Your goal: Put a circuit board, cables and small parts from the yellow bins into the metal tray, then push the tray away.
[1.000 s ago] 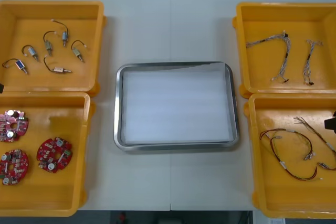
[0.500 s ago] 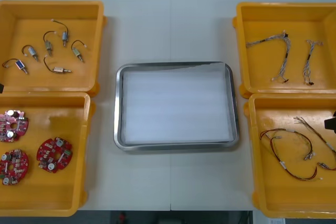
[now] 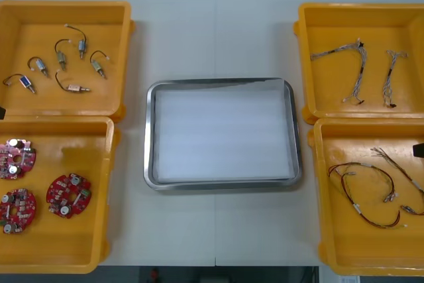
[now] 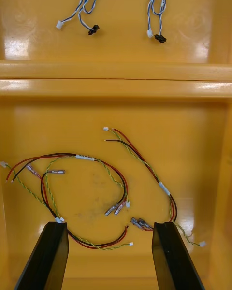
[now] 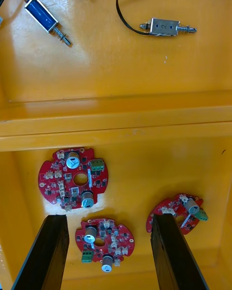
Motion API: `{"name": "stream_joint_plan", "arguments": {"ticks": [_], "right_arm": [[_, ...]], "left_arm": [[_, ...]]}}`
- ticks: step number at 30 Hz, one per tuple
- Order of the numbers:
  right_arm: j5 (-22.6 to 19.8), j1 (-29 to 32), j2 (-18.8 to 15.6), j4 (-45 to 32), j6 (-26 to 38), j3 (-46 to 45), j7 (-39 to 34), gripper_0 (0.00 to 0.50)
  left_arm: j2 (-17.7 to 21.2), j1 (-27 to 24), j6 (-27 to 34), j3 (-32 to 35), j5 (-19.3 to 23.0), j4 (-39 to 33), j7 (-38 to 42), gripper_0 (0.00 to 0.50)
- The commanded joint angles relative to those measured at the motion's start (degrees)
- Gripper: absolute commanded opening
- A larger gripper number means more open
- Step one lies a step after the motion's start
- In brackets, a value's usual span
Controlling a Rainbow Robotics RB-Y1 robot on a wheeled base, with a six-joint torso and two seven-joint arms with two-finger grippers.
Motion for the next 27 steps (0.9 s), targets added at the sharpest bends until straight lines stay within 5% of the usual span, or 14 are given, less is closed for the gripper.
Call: {"name": "stream_joint_plan", "arguments": {"ticks": [1,17,27], "right_arm": [[-0.7,1.3,-2.5,-2.1,0.2,-1.9,-1.1,0.5],[-2.3,10.9,-6.6,-0.8,-3.9,-2.8,8.9,0.5],[-6.1,11.3,-6.6,8.6,-12.6,-3.3,19.4,0.5]], "left_arm": [[0.4,0.2,0.4,-0.9,-0.7,-1.0,4.0,0.5],[0.4,8.1,0.1,-1.8,-1.3,-4.9,5.8,0.5],[0.4,14.7,-10.0,-3.8,-1.3,-6.4,6.1,0.5]]}}
